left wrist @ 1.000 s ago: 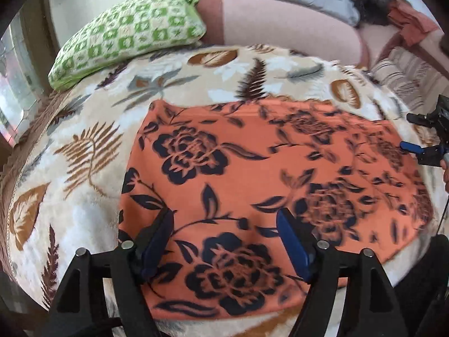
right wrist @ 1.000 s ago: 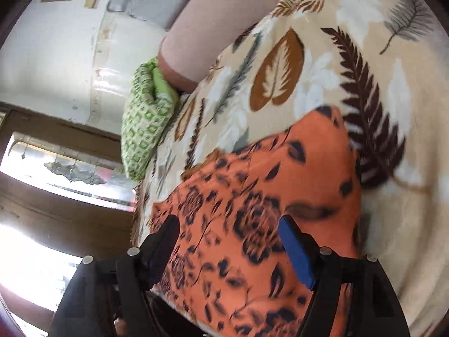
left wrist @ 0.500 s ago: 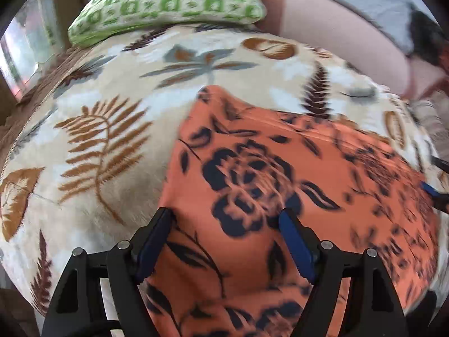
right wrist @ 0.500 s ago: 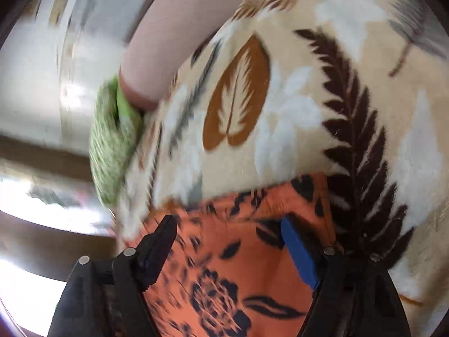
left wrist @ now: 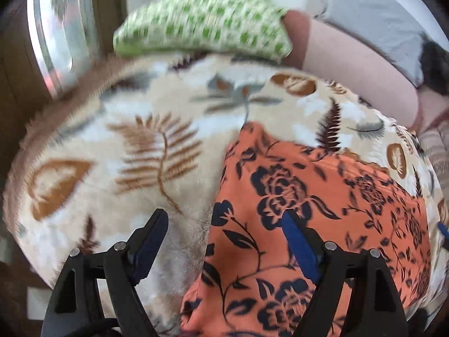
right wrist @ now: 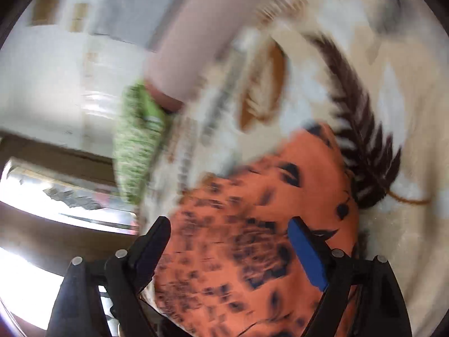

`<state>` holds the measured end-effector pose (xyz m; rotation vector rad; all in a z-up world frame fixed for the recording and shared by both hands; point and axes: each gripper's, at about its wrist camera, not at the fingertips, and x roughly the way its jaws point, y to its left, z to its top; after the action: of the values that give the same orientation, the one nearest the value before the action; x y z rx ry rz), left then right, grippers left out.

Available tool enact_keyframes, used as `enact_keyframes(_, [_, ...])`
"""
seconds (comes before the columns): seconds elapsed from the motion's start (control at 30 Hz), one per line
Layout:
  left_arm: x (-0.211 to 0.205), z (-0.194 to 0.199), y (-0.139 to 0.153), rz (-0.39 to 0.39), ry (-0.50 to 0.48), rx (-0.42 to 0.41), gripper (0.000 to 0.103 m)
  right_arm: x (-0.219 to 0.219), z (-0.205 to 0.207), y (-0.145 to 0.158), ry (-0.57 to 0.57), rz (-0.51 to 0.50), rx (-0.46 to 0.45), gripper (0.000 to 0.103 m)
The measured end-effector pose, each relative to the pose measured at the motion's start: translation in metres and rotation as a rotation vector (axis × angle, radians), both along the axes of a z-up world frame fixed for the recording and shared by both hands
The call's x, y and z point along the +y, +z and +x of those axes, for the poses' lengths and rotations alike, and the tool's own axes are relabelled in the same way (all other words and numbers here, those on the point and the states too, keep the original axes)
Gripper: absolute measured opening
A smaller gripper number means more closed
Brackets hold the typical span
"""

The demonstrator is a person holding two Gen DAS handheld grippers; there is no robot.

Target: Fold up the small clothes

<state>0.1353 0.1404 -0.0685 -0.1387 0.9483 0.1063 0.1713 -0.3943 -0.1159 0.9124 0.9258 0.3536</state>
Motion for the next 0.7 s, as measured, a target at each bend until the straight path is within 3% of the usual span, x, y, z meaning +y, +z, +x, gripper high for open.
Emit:
enact_keyframes(0.13, [-0.027, -0.025, 0.006, -0.025, -0.096, -0.037, 0.084, 0.002, -0.074, 0.004, -0.050, 0.117, 0.017, 0.088])
enact_keyframes(0.27, [-0.066, -0.036, -0.013, -0.018, -0.197, 0.001, 0.084, 0.016, -0.157, -0.037, -0.094, 0.210, 0.136, 0.088])
enact_keyframes(0.4, [-0.092, -0.047, -0.018, -0.020, -0.255, 0.016, 0.084, 0.010, -0.183, -0.080, -0.250, 0.290, 0.205, 0.088])
enact_keyframes(0.5, [-0.096, -0.047, -0.019, -0.022, -0.258, 0.000, 0.084, -0.003, -0.177, -0.090, -0.350, 0.295, 0.206, 0.088])
enact_keyframes(0.57, [-0.098, -0.043, -0.030, 0.002, -0.256, 0.023, 0.084, -0.006, -0.169, -0.093, -0.351, 0.297, 0.183, 0.087])
enact_keyframes(0.63, [-0.099, -0.036, -0.050, 0.043, -0.247, 0.107, 0.084, -0.005, -0.162, -0.096, -0.343, 0.257, 0.197, 0.062])
enact_keyframes(0.67, [-0.098, -0.036, -0.056, 0.051, -0.250, 0.106, 0.085, -0.007, -0.160, -0.097, -0.340, 0.240, 0.213, 0.019])
enact_keyframes(0.7, [-0.098, -0.039, -0.056, 0.061, -0.253, 0.080, 0.086, -0.007, -0.160, -0.094, -0.338, 0.219, 0.212, 0.011])
